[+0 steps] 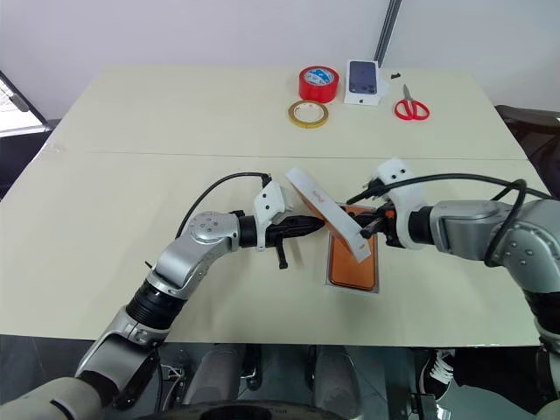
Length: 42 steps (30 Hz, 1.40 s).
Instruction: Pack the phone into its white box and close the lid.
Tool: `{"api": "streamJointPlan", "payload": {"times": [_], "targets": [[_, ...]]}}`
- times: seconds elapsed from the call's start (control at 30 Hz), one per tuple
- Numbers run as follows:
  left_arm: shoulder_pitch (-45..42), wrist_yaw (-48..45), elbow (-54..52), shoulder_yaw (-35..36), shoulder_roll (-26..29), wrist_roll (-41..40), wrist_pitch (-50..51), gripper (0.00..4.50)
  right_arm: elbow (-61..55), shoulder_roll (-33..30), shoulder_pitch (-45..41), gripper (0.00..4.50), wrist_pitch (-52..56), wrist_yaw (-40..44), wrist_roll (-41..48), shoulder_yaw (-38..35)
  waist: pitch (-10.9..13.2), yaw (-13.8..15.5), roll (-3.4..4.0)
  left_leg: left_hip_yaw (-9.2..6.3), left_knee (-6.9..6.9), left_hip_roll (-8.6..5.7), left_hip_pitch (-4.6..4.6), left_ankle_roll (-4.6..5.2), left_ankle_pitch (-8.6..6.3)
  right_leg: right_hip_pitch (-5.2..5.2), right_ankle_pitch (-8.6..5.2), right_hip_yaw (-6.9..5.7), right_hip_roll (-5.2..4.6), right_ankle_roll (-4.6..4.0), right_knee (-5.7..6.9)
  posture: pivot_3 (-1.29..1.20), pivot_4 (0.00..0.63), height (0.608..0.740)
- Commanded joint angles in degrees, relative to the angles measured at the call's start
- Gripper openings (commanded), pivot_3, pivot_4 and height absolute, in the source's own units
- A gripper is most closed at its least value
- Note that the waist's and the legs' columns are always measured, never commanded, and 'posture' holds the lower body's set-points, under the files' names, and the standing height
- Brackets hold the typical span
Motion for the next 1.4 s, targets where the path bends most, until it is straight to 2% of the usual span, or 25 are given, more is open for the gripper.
{"api": "streamJointPlan", "payload": {"times": [0.03, 0.4, 0.63, 0.83, 1.0, 1.2, 1.4], "targets": [[-2.06, 0.00, -0.13, 0.69, -0.75, 0.31, -1.70, 0.00, -3.63, 1.57, 0.40, 0.05, 0.24, 2.90, -1.37, -0.67, 0.00, 0.01, 0.00, 0.00, 0.00, 0.00, 0.00, 0.00, 0.00, 0.00, 0.00, 0.00, 0.00, 0.00, 0.00, 0.00, 0.150, 0.740], [-4.25, -0.68, 1.48, 0.02, -3.02, 0.52, -2.72, 0.00, -8.01, 4.51, 4.26, 0.05, 4.42, 3.69, 2.36, -5.24, 0.00, 0.03, -0.01, -0.01, 0.01, -0.01, 0.00, 0.00, 0.00, 0.01, 0.00, -0.01, -0.02, -0.01, 0.00, 0.00, 0.150, 0.740], [-4.29, -2.09, 2.38, -1.40, -3.81, 1.08, -3.14, 0.00, -6.97, 1.18, 8.57, 0.05, 5.43, 4.97, 0.02, -10.68, 0.00, 0.09, -0.01, -0.01, 0.00, -0.02, 0.00, 0.00, 0.00, 0.02, 0.00, -0.01, -0.01, 0.00, 0.00, 0.00, 0.150, 0.740], [-4.52, -3.08, 3.73, -2.25, -4.53, 1.53, -3.77, 0.00, -6.60, -4.93, 14.76, 0.05, 2.88, 10.35, -7.42, -13.12, 0.00, 0.02, -0.01, -0.01, 0.01, -0.03, 0.01, 0.00, 0.00, 0.01, -0.01, -0.01, -0.02, -0.01, 0.00, 0.00, 0.150, 0.740], [-4.74, -3.27, 4.51, -2.54, -5.39, 1.38, -3.75, 0.00, -3.14, -7.62, 17.43, 0.05, -1.08, 14.88, -14.37, -14.29, 0.01, 0.01, -0.02, -0.01, 0.01, -0.05, 0.02, 0.00, 0.00, 0.02, -0.01, -0.01, -0.02, 0.00, 0.00, 0.00, 0.150, 0.740], [-4.23, -3.07, 2.44, 0.49, -4.36, -0.90, -1.58, 0.00, -0.85, -10.25, 16.24, 0.05, -7.13, 19.84, -23.81, -10.58, 0.01, -0.05, -0.01, -0.02, 0.00, -0.04, 0.02, 0.00, 0.00, -0.01, -0.02, -0.01, 0.01, 0.01, 0.00, 0.00, 0.150, 0.740], [-5.31, 0.89, 4.27, 4.66, -2.57, -0.16, 0.30, 0.00, 5.54, -7.15, 10.19, 0.05, -13.26, 20.34, -35.02, -2.32, 0.01, -0.09, -0.01, -0.02, 0.01, -0.04, 0.03, -0.01, 0.00, -0.02, -0.02, -0.01, 0.01, 0.01, 0.00, 0.00, 0.150, 0.740]]}}
